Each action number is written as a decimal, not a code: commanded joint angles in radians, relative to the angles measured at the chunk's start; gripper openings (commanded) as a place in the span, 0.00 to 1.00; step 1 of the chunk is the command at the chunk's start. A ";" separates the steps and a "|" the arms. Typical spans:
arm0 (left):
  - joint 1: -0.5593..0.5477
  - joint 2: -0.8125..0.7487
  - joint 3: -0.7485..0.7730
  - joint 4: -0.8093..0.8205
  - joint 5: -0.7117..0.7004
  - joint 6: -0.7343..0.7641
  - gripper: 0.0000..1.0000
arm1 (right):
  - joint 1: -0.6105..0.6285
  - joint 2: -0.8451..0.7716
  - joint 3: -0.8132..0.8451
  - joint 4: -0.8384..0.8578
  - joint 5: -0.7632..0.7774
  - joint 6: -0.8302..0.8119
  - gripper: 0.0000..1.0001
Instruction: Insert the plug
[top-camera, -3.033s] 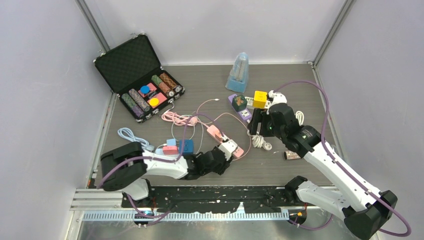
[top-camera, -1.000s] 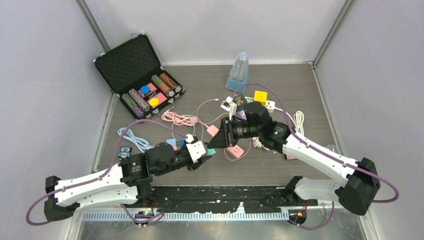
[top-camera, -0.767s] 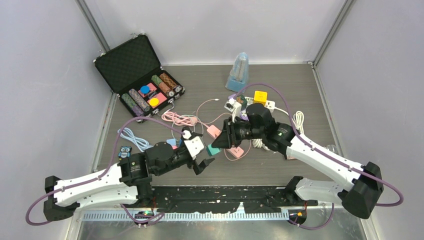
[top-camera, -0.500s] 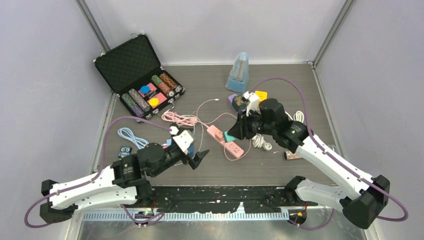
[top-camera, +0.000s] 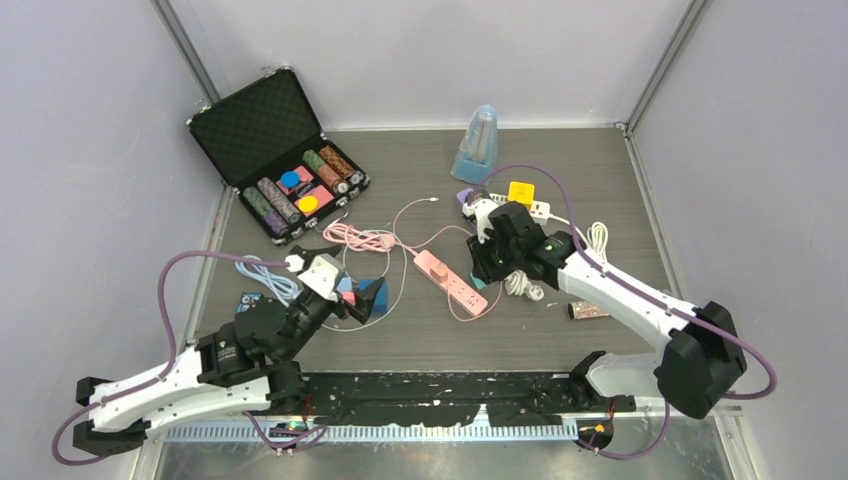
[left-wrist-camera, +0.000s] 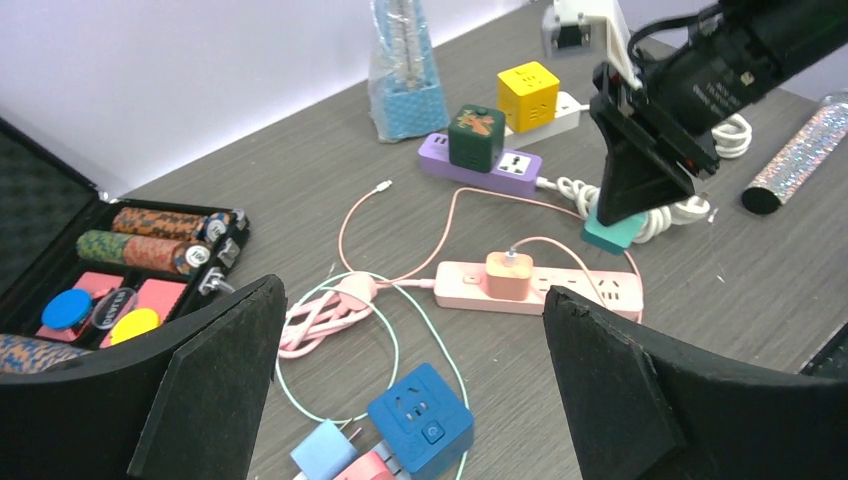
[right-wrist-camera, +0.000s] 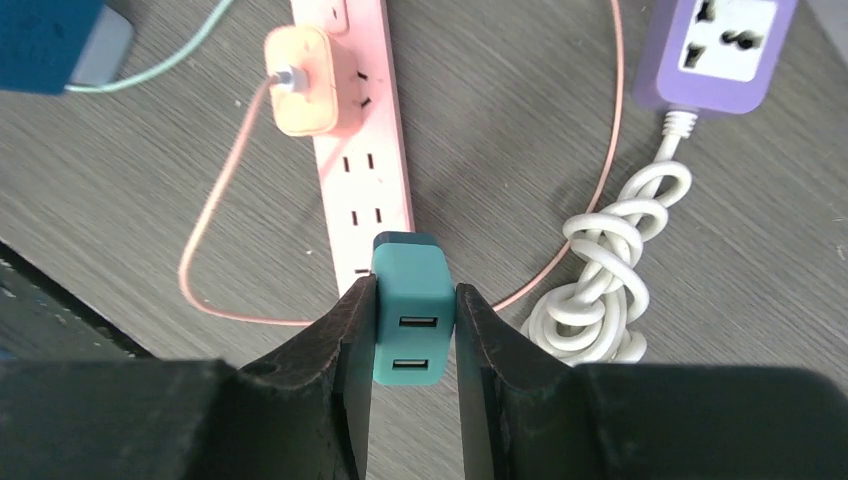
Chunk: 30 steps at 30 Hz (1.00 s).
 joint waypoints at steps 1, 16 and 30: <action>-0.003 -0.046 -0.022 0.056 -0.075 0.030 1.00 | 0.008 0.053 -0.006 0.066 0.032 -0.062 0.06; -0.002 -0.096 -0.038 0.056 -0.085 0.019 1.00 | 0.040 0.172 0.080 -0.076 -0.083 -0.078 0.06; -0.002 -0.093 -0.042 0.043 -0.084 0.011 1.00 | 0.040 0.168 0.148 -0.167 -0.081 -0.044 0.06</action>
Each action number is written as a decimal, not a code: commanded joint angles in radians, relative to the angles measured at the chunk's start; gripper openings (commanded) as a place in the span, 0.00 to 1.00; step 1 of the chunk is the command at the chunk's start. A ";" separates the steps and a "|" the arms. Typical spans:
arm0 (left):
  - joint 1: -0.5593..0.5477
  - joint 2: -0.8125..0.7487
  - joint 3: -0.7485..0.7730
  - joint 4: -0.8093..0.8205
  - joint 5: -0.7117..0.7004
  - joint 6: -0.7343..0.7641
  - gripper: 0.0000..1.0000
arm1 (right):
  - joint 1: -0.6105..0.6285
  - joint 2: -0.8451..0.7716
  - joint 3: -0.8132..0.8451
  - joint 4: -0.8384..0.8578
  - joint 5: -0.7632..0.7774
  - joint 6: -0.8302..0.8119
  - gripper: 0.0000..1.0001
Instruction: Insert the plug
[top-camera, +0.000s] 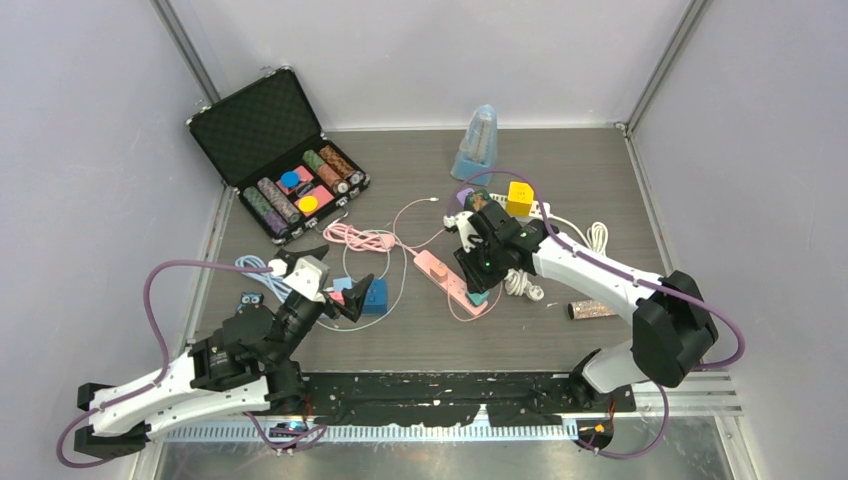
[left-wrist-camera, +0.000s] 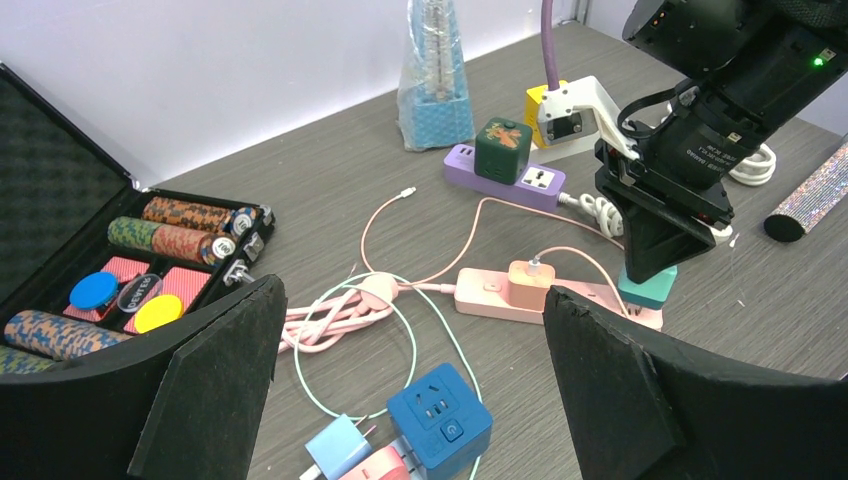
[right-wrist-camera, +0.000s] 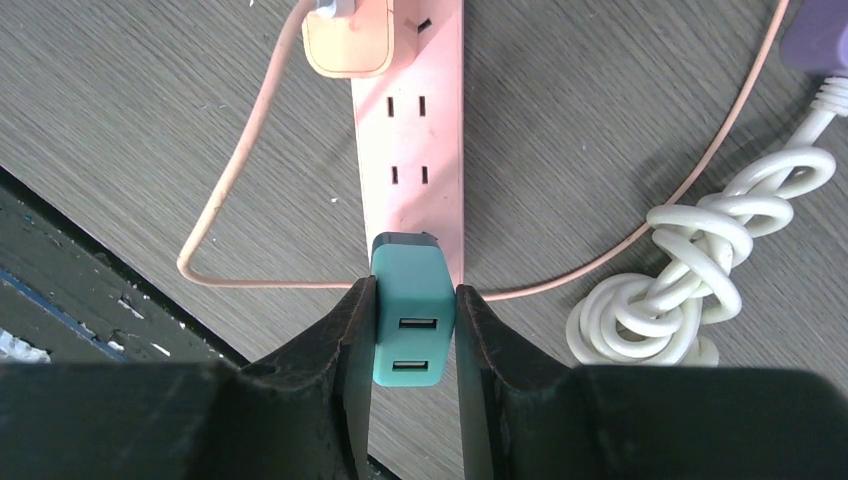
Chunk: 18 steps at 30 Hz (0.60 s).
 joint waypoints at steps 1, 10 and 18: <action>-0.002 0.006 -0.004 0.040 -0.013 -0.004 1.00 | 0.006 -0.034 0.050 -0.023 -0.009 0.017 0.06; -0.003 0.009 -0.007 0.039 -0.011 -0.005 1.00 | 0.010 0.000 0.017 0.012 -0.001 0.004 0.06; -0.003 0.012 -0.010 0.042 -0.012 -0.004 1.00 | 0.048 0.028 -0.004 0.059 0.060 -0.038 0.06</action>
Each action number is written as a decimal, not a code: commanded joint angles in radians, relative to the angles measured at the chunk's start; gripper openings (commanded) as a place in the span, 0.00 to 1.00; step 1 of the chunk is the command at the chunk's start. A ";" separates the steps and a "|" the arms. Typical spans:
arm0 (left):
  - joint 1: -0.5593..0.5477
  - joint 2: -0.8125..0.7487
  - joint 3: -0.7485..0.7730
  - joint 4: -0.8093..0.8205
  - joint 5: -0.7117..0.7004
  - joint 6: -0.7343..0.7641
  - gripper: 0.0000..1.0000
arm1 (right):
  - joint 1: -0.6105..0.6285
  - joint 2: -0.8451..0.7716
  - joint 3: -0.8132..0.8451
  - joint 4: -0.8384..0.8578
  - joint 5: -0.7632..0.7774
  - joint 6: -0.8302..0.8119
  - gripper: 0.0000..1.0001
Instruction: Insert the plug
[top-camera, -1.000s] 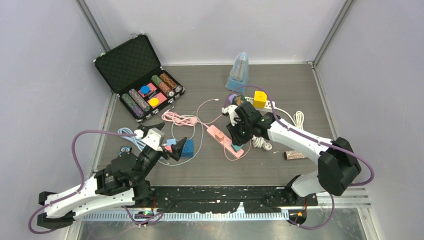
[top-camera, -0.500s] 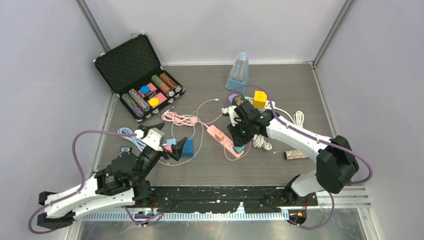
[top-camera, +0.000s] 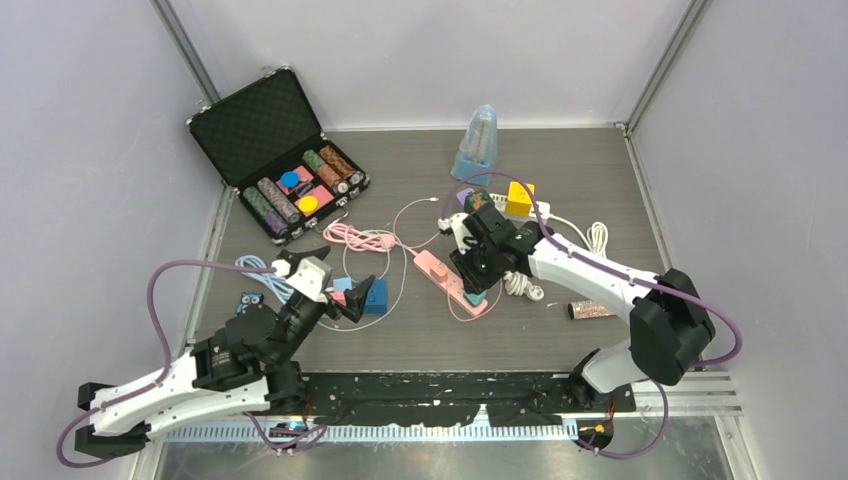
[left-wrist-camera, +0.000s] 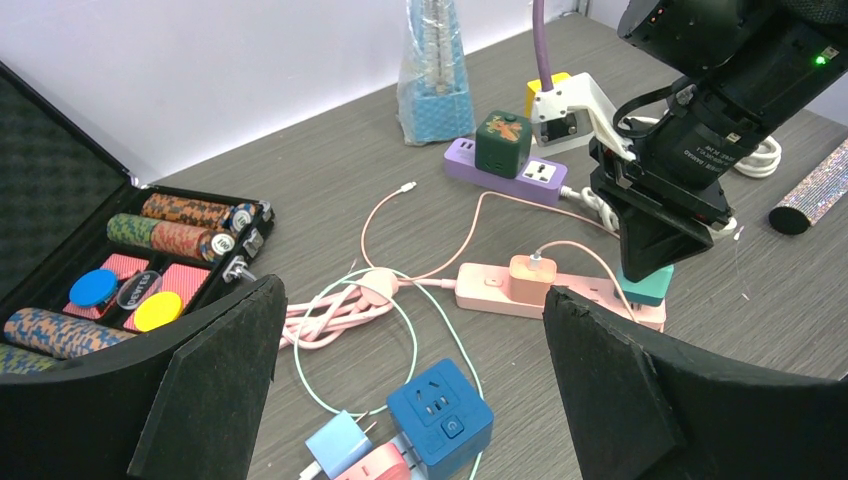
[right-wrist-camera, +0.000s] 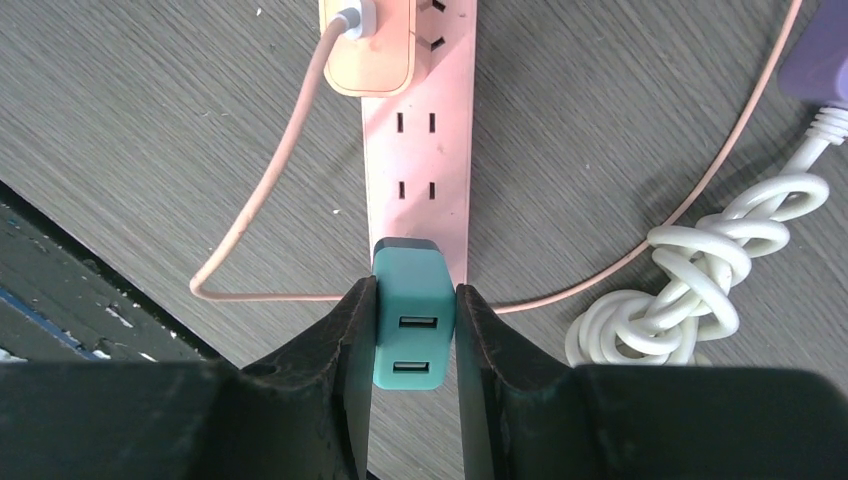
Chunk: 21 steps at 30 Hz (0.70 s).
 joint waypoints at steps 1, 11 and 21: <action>-0.003 0.007 -0.001 0.040 -0.014 -0.004 1.00 | 0.028 0.019 -0.011 0.047 0.048 -0.036 0.06; -0.002 0.006 -0.002 0.040 -0.012 -0.005 1.00 | 0.092 0.003 -0.064 0.027 0.100 -0.055 0.06; -0.003 -0.012 -0.003 0.037 -0.011 -0.005 1.00 | 0.135 -0.028 -0.170 0.160 0.189 0.146 0.06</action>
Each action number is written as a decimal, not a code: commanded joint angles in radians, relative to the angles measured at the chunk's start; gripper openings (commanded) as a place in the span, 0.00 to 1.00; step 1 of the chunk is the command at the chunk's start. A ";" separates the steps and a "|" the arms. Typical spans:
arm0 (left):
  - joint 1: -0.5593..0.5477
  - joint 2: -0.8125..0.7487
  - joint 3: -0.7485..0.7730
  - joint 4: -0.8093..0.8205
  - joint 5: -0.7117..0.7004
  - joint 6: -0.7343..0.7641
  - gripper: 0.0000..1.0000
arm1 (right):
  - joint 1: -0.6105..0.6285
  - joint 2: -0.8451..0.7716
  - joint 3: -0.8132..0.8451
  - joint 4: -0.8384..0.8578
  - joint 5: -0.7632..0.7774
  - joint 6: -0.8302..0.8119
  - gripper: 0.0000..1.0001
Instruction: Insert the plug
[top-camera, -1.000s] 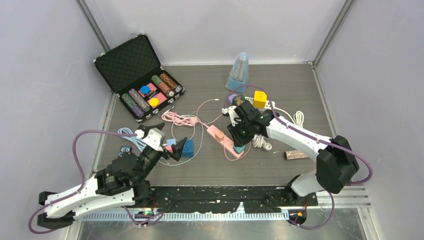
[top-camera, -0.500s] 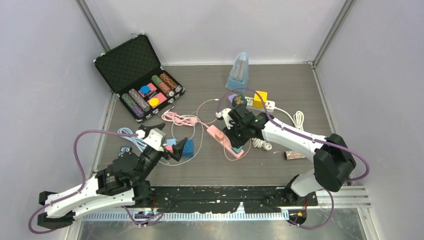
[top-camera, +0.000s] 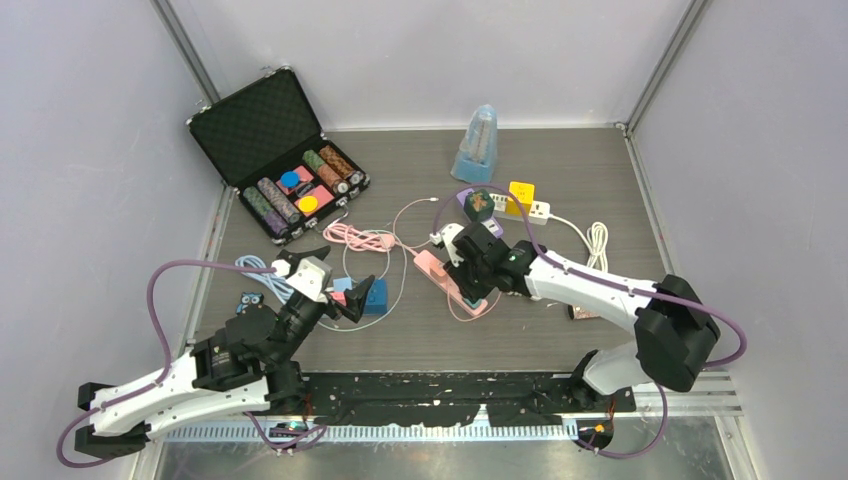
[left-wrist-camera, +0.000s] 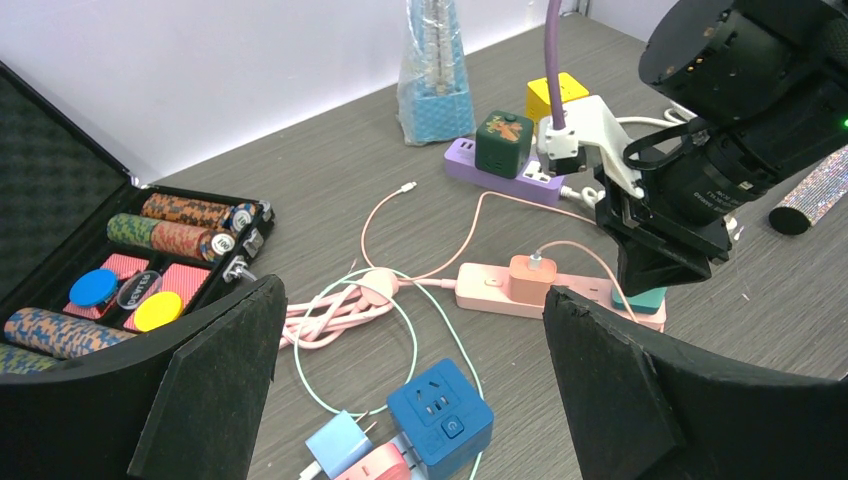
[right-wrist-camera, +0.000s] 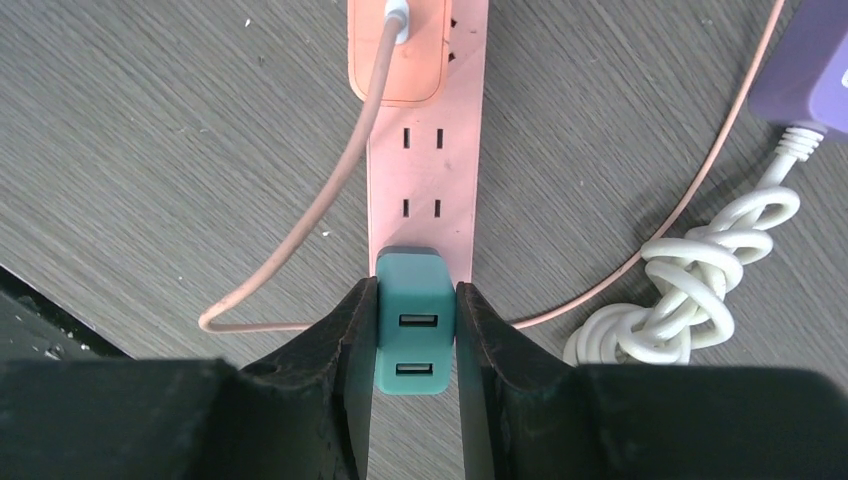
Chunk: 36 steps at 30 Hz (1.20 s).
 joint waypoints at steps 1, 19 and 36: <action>-0.002 -0.014 -0.004 0.038 -0.010 -0.006 1.00 | 0.021 -0.010 -0.106 0.076 0.037 0.168 0.06; -0.002 0.015 0.013 0.062 0.003 -0.002 1.00 | 0.055 0.079 -0.321 0.278 0.087 0.477 0.06; -0.002 0.013 0.003 0.110 -0.044 0.025 1.00 | 0.064 -0.006 -0.111 0.097 0.226 0.476 0.48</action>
